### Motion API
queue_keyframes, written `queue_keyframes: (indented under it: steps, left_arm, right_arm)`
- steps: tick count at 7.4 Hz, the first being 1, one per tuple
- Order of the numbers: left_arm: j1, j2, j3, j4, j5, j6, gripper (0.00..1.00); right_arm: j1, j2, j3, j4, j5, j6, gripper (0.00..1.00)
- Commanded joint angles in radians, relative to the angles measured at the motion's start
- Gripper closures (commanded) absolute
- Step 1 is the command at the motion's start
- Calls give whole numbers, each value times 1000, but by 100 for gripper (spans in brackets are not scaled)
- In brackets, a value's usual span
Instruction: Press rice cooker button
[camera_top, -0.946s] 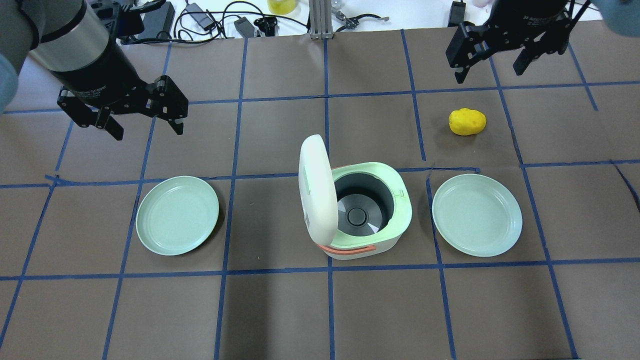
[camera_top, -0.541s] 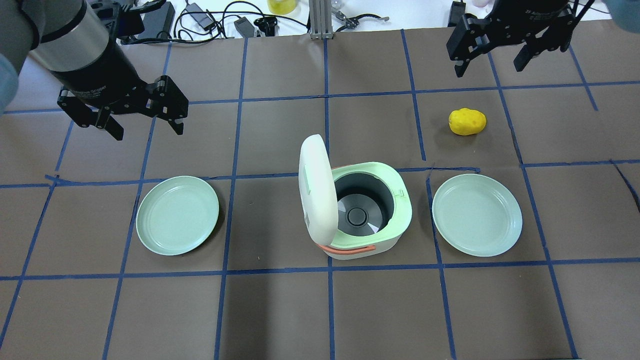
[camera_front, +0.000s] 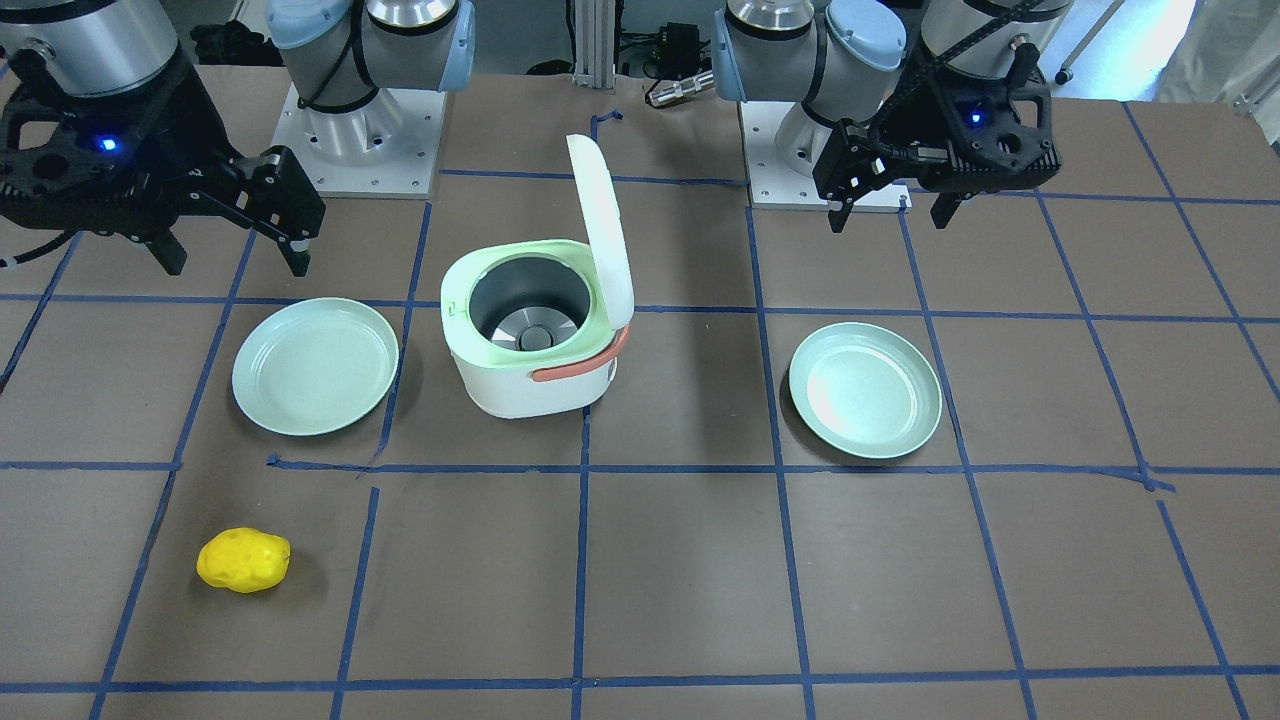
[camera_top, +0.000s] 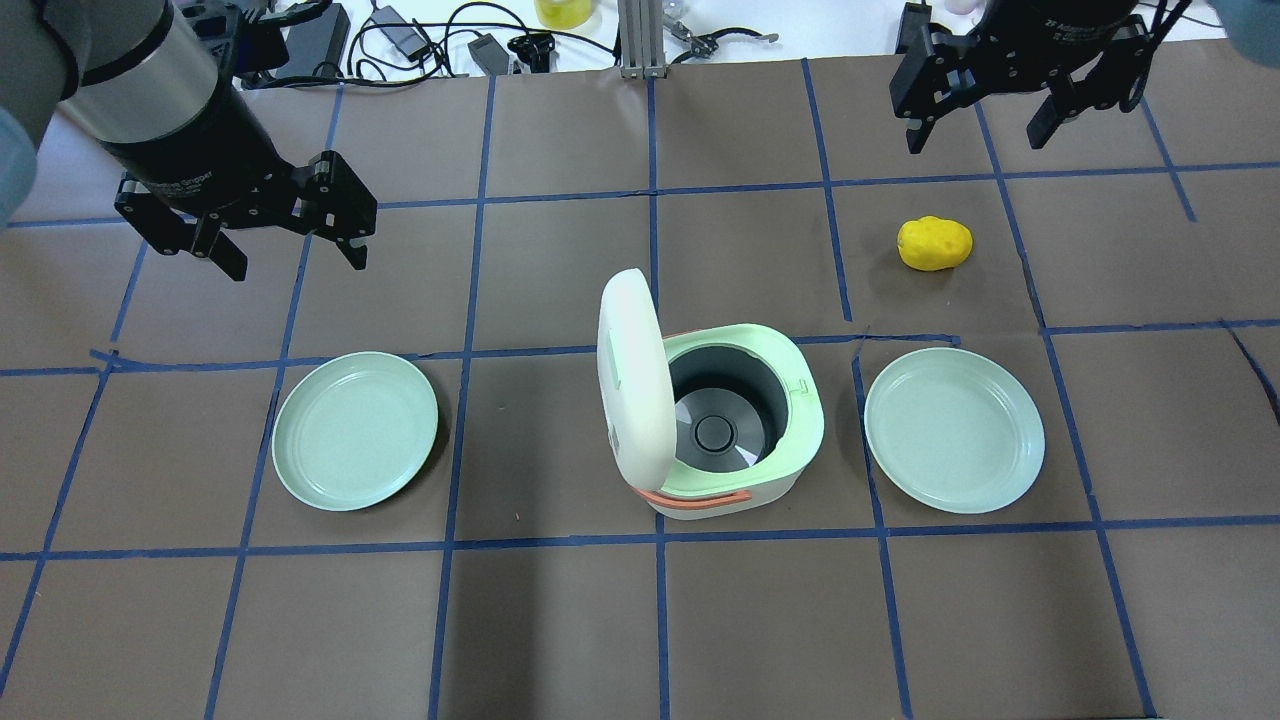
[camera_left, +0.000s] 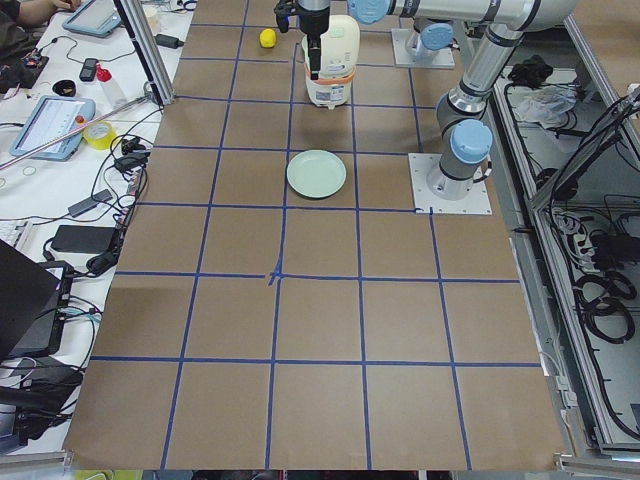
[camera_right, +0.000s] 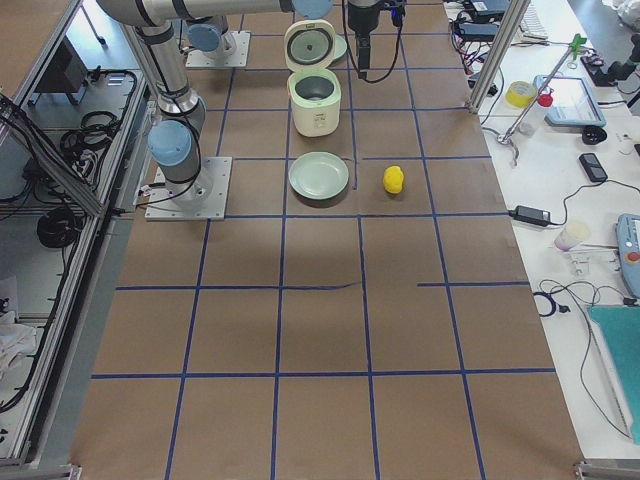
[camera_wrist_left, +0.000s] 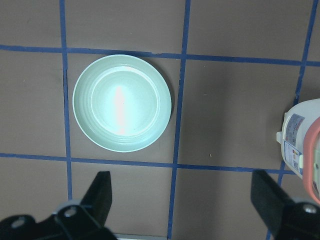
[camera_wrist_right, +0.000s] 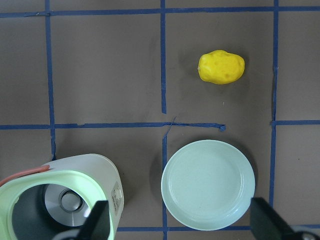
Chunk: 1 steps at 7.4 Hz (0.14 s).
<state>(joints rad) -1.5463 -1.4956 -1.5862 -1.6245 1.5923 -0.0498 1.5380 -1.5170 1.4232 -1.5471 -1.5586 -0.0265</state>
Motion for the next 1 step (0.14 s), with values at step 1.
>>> queue_keyframes:
  steps: [1]
  left_arm:
    - [0,0,0,0,0,-1,0]
  right_arm:
    - [-1,0,3,1,-1,0,0]
